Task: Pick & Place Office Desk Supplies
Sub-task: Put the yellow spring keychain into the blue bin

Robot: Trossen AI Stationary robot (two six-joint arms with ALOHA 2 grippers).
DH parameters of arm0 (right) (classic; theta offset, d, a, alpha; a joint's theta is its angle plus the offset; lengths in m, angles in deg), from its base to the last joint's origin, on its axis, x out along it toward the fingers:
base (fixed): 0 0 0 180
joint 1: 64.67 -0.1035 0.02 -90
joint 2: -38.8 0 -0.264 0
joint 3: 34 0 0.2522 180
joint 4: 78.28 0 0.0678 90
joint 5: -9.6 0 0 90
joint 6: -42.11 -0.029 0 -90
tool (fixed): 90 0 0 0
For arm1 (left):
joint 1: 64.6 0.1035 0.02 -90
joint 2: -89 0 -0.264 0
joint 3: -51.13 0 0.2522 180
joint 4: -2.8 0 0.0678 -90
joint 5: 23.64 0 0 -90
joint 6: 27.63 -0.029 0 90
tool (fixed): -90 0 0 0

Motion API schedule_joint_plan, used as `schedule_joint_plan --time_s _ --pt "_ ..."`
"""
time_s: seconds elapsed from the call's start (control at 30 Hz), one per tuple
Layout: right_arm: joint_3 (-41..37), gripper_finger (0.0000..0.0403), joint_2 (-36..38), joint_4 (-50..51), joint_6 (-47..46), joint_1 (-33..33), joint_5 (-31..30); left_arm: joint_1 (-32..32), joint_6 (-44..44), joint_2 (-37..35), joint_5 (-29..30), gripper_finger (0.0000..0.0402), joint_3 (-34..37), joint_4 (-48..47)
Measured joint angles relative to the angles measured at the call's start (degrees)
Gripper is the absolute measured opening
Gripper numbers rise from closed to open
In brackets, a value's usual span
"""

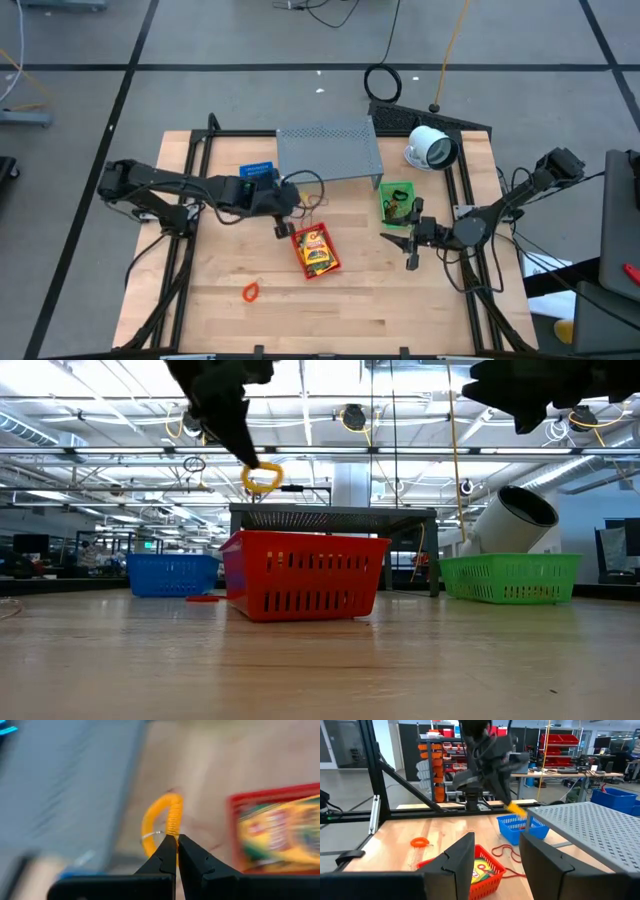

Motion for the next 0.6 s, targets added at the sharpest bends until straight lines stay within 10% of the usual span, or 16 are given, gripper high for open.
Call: schedule_joint_plan --time_s 0.17,0.6 --pt "0.00 0.0144 0.00 -0.31 0.09 0.00 0.00 3.98 -3.92 -4.24 -12.29 0.0003 9.39 14.17" --pt "0.00 0.0144 0.02 -0.13 0.61 0.07 -0.38 13.21 -3.51 -15.80 -18.89 0.0003 22.52 12.42"
